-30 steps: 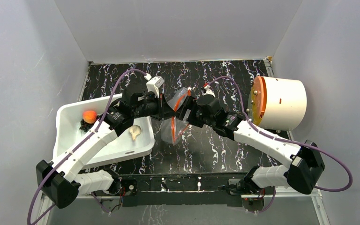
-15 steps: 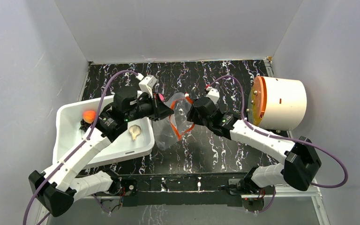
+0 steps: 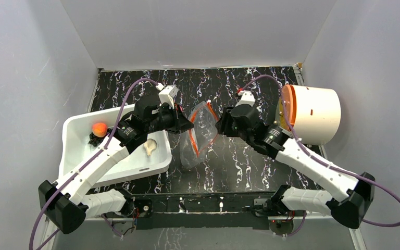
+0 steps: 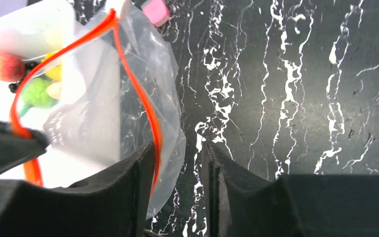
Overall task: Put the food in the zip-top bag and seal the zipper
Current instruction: Open the zipper of the food storage bag at the center of the board.
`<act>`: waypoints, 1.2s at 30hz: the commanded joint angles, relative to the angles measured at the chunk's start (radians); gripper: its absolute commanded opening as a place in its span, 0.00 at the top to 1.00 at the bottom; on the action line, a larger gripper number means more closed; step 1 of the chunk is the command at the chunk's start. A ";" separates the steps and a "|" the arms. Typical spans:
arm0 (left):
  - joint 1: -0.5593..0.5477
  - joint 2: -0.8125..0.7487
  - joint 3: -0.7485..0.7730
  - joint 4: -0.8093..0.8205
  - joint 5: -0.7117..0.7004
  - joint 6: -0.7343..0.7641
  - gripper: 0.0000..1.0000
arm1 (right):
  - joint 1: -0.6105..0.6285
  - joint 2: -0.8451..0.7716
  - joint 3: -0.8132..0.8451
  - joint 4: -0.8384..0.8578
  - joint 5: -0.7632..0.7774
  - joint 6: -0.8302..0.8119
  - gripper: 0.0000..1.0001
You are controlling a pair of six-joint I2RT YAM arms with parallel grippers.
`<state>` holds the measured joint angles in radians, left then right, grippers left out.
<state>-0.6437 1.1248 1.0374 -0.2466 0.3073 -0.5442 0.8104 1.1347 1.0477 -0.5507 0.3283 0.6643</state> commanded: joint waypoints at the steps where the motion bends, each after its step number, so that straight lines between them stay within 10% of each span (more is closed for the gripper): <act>1: -0.002 -0.013 0.001 0.029 0.024 -0.011 1.00 | -0.001 -0.096 0.018 0.009 -0.026 0.008 0.69; 6: -0.003 -0.016 -0.007 0.041 0.038 -0.016 1.00 | -0.001 -0.105 -0.010 0.028 -0.024 0.013 0.82; 23: -0.002 -0.016 -0.012 0.054 0.052 -0.015 1.00 | -0.001 -0.138 -0.017 0.126 -0.137 0.110 0.58; 36: -0.002 -0.037 -0.023 0.065 0.081 -0.024 1.00 | -0.001 -0.034 -0.018 0.136 -0.079 0.082 0.76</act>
<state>-0.6437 1.1229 1.0203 -0.2012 0.3592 -0.5625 0.8104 1.0985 1.0233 -0.4690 0.1917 0.7612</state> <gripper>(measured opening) 0.010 0.309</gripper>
